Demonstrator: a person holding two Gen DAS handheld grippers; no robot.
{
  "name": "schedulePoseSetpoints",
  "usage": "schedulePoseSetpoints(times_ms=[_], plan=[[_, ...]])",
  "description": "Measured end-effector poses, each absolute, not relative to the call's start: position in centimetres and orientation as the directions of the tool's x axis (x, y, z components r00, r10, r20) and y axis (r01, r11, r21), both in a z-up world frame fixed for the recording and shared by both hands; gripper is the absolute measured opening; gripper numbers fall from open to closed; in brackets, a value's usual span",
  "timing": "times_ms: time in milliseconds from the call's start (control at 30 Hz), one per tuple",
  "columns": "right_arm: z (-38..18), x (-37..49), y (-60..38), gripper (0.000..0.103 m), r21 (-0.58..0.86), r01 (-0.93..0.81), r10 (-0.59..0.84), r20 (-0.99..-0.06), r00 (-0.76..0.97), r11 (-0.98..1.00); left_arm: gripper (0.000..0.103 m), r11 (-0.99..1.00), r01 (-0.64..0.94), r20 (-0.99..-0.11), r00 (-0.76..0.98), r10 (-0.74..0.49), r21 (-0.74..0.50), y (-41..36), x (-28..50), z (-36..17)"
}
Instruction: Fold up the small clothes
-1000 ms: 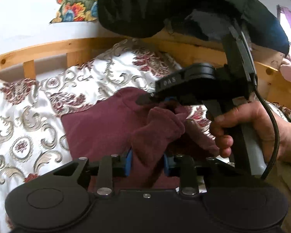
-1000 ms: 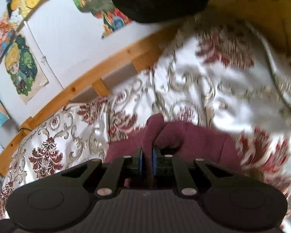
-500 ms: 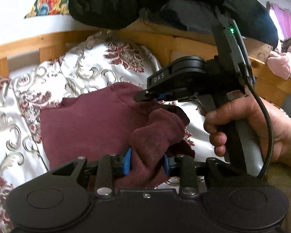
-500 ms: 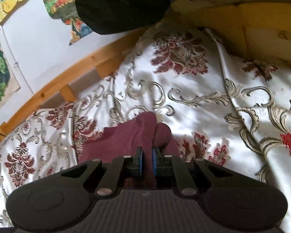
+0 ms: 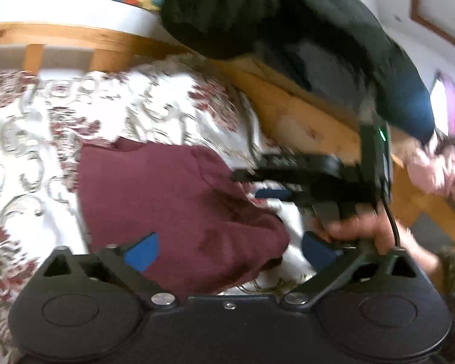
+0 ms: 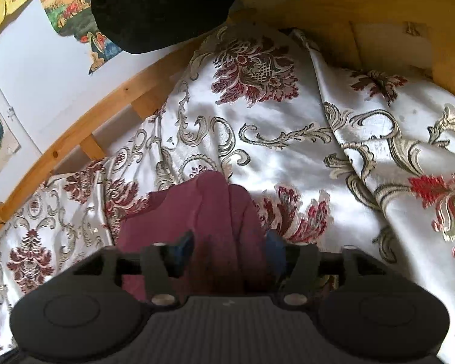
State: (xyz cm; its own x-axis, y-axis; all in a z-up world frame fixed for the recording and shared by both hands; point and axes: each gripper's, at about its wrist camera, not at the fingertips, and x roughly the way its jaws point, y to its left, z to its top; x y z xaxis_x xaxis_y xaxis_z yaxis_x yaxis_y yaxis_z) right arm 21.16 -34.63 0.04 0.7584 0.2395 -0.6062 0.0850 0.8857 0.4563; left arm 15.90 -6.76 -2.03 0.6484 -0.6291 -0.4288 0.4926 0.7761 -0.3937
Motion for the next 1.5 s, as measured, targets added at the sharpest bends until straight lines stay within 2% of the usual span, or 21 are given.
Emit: schedulePoseSetpoints(times_ms=[67,133,233,333,400,433,500,567,667,767,867,900,967,1033,1067,1233,1300,1433,1500], plan=[[0.3,20.5,-34.5,0.081,0.477,0.083,0.258,-0.605,0.754,0.875,0.102,0.796,0.442,-0.429,0.676,-0.599,-0.415,-5.5,15.6,-1.8],[0.6,19.6,-34.1,0.090,0.501,0.069,0.288,-0.598,0.748,0.863,0.102,0.825,0.371,-0.455,0.700,-0.550,-0.427,-4.4,15.8,-1.9],[1.1,18.3,-33.3,0.094,0.506,0.051,0.311,-0.603,0.734,0.861,0.102,0.862,0.255,-0.511,0.718,-0.473,-0.439,-3.1,16.5,-2.3],[1.1,17.2,-32.2,0.095,0.475,0.071,0.294,-0.649,0.702,0.877,0.102,0.871,0.151,-0.564,0.708,-0.426,-0.468,-1.8,17.3,-3.1],[0.9,16.7,-31.5,0.092,0.432,0.082,0.268,-0.687,0.676,0.898,0.102,0.867,0.122,-0.582,0.695,-0.422,-0.483,-1.2,17.9,-3.8],[1.0,16.4,-31.2,0.087,0.406,0.094,0.244,-0.700,0.671,0.909,0.102,0.866,0.115,-0.589,0.689,-0.422,-0.486,-1.0,18.0,-4.1],[1.2,15.8,-31.0,0.074,0.376,0.105,0.217,-0.715,0.664,0.921,0.102,0.866,0.111,-0.602,0.676,-0.425,-0.488,-0.9,18.0,-4.7],[1.1,15.4,-30.7,0.038,0.339,0.111,0.194,-0.744,0.640,0.934,0.102,0.866,0.118,-0.614,0.659,-0.435,-0.486,-1.1,17.9,-5.2],[1.0,14.7,-29.8,0.029,0.277,0.112,0.151,-0.770,0.620,0.954,0.102,0.870,0.140,-0.633,0.634,-0.445,-0.472,-1.7,18.0,-5.9],[1.1,14.4,-29.1,0.026,0.216,0.111,0.102,-0.776,0.623,0.970,0.102,0.879,0.155,-0.653,0.614,-0.443,-0.450,-2.3,18.0,-6.8],[1.1,14.4,-29.2,0.028,0.237,0.115,0.116,-0.773,0.624,0.965,0.102,0.882,0.155,-0.664,0.604,-0.441,-0.444,-2.6,18.0,-7.4],[1.1,14.3,-29.5,0.032,0.270,0.113,0.139,-0.759,0.636,0.956,0.102,0.884,0.155,-0.666,0.603,-0.439,-0.441,-2.7,18.0,-7.5],[1.4,14.0,-30.4,0.051,0.356,0.115,0.191,-0.714,0.674,0.928,0.102,0.887,0.155,-0.670,0.603,-0.433,-0.434,-2.7,18.1,-7.6],[1.6,13.9,-31.3,0.061,0.419,0.123,0.218,-0.676,0.704,0.900,0.102,0.886,0.152,-0.672,0.599,-0.435,-0.438,-2.7,18.2,-7.8],[1.7,14.1,-31.7,0.062,0.444,0.133,0.224,-0.662,0.716,0.886,0.102,0.885,0.150,-0.673,0.598,-0.436,-0.440,-2.7,18.2,-7.8],[0.7,15.9,-33.5,0.062,0.528,0.179,0.251,-0.641,0.725,0.830,0.102,0.885,0.150,-0.673,0.596,-0.437,-0.442,-2.8,18.4,-8.0],[0.3,16.9,-33.9,0.059,0.537,0.184,0.254,-0.638,0.727,0.823,0.102,0.884,0.148,-0.673,0.596,-0.437,-0.443,-2.8,18.4,-8.0],[-0.5,18.9,-34.3,0.048,0.531,0.170,0.256,-0.635,0.729,0.830,0.102,0.884,0.148,-0.673,0.596,-0.438,-0.444,-2.8,18.5,-8.2],[-0.8,19.8,-34.2,0.037,0.511,0.157,0.253,-0.641,0.724,0.845,0.103,0.883,0.148,-0.673,0.596,-0.439,-0.445,-2.7,18.5,-8.2]])
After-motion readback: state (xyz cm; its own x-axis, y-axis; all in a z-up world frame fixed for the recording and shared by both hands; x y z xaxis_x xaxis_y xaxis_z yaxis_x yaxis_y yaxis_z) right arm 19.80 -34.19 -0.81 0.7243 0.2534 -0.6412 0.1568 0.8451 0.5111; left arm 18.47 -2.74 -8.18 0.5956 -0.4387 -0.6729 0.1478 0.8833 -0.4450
